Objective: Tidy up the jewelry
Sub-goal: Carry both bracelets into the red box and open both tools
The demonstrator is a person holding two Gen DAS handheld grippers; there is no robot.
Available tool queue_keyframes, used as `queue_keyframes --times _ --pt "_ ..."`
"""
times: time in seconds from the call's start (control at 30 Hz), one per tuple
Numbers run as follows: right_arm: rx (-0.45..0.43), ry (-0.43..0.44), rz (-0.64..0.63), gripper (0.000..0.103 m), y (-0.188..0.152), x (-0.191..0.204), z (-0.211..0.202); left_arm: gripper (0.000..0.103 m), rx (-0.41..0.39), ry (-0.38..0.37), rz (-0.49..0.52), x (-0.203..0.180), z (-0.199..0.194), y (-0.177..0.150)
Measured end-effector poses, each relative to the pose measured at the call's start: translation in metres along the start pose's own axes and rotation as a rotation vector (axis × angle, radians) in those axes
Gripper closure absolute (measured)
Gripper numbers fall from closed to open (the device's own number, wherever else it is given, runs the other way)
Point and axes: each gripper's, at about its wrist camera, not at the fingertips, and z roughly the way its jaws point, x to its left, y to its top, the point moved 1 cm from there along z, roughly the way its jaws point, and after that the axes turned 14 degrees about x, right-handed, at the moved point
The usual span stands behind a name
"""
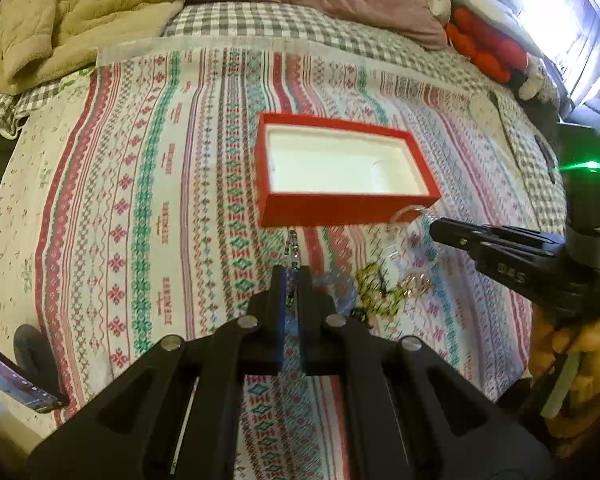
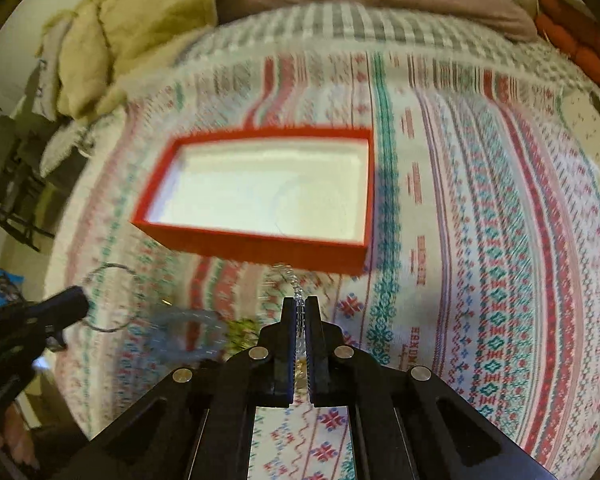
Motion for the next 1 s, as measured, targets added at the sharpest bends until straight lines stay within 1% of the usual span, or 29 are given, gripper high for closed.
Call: queue_keyframes --times 0.13,0.27,0.4,0.53,0.6,0.67,0.73,0.87,1.0 --pt "-0.074 0.027 -0.005 0.099 -0.001 0.003 -0.030 0.097 -0.029 -0.024 -0.004 -0.005 -0.003 0.009" --pt "-0.124 0.045 0.008 0.099 0.005 0.004 -0.050 0.097 -0.058 -0.059 -0.011 -0.014 -0.005 0.023" --pt "-0.157 0.061 0.026 0.099 0.012 0.004 -0.060 0.097 -0.090 -0.115 -0.006 -0.026 -0.007 0.039" --pt "-0.183 0.066 0.042 0.099 0.020 0.001 -0.064 0.097 -0.120 -0.201 -0.007 -0.035 -0.003 0.060" --pt "-0.191 0.070 0.054 0.099 0.025 -0.002 -0.064 0.097 -0.115 -0.243 -0.022 -0.035 0.006 0.072" --pt "-0.192 0.076 0.065 0.099 0.030 -0.005 -0.061 0.097 -0.102 -0.267 -0.041 -0.033 0.017 0.081" --pt "-0.188 0.075 0.073 0.099 0.035 -0.006 -0.057 0.097 -0.089 -0.266 -0.063 -0.029 0.028 0.088" --pt "-0.169 0.071 0.082 0.099 0.044 -0.006 -0.044 0.097 -0.056 -0.232 -0.113 -0.015 0.048 0.093" --pt "-0.143 0.090 0.073 0.099 0.052 0.001 -0.030 0.097 -0.039 -0.168 -0.149 0.001 0.058 0.093"
